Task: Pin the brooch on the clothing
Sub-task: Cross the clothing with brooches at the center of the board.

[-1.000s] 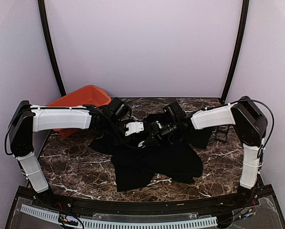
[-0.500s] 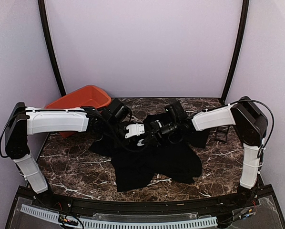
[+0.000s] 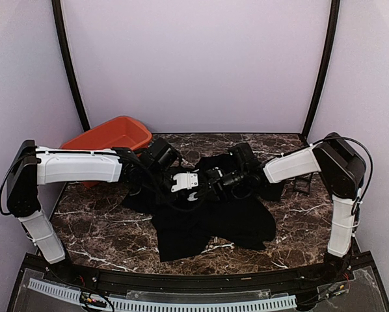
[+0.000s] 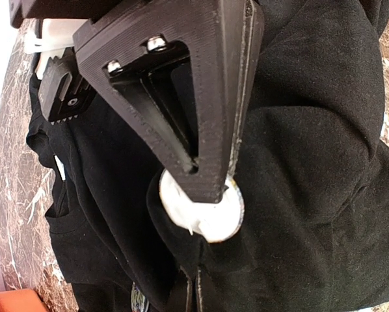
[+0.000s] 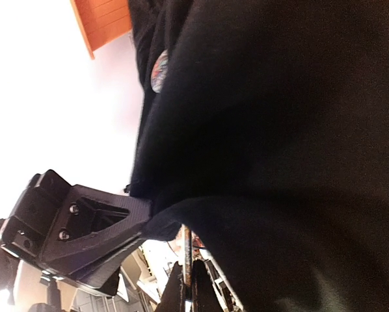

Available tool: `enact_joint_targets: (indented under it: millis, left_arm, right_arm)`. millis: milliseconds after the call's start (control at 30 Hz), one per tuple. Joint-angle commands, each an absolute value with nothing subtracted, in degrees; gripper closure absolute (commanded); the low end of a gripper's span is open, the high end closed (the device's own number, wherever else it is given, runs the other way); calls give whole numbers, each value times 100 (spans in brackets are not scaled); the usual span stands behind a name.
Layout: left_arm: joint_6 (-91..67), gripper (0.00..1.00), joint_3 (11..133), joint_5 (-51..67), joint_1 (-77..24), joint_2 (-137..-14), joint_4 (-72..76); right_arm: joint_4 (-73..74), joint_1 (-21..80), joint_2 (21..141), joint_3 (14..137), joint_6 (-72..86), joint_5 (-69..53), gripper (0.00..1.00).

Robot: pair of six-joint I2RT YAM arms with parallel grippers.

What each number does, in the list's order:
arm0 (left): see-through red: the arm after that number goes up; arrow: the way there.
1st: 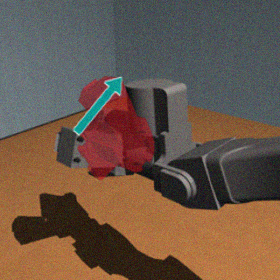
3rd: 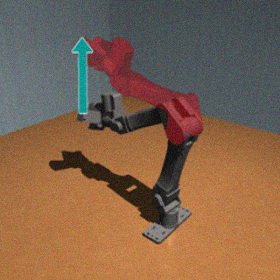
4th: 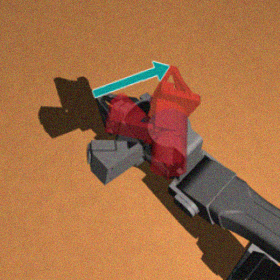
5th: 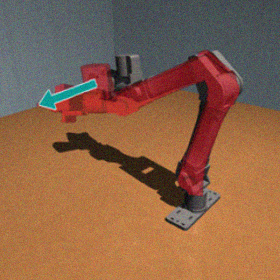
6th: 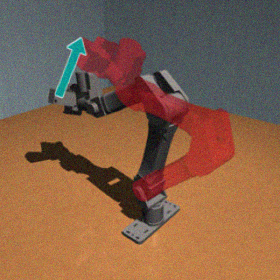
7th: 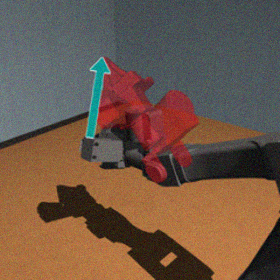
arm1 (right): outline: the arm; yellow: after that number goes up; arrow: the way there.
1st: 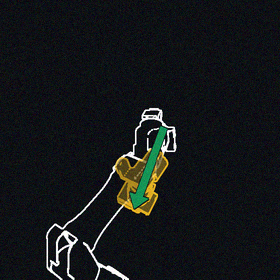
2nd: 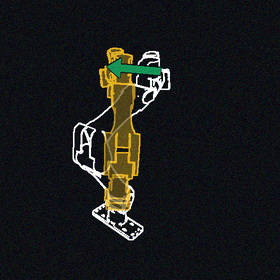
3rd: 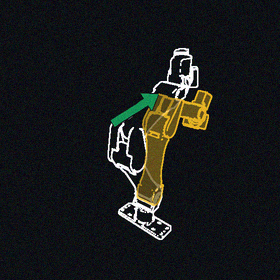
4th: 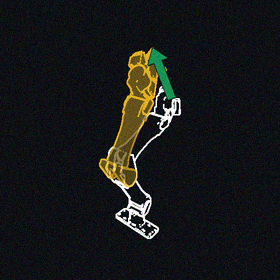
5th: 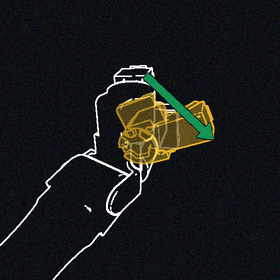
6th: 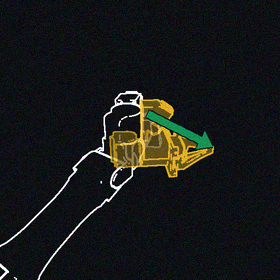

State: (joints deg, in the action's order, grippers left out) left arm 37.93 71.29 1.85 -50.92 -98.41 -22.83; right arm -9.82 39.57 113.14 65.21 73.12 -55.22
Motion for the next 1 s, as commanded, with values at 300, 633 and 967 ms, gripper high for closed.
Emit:
enact_joint_targets:
  millis: [300, 633, 967]
  left_arm:
    - [3839, 99, 7057, 204, -5168, -9624, -2363]
    - [3896, 99, 7043, 342, -5220, -9558, -2346]
    - [3928, 99, 7022, 455, -5281, -9580, -2329]
  right_arm:
    - [-595, 3907, 11259, 6778, 6927, -5464, 100]
    - [53, 3913, 11280, 7015, 6601, -5193, 100]
    - [374, 4014, 11355, 7277, 6387, -5181, 100]
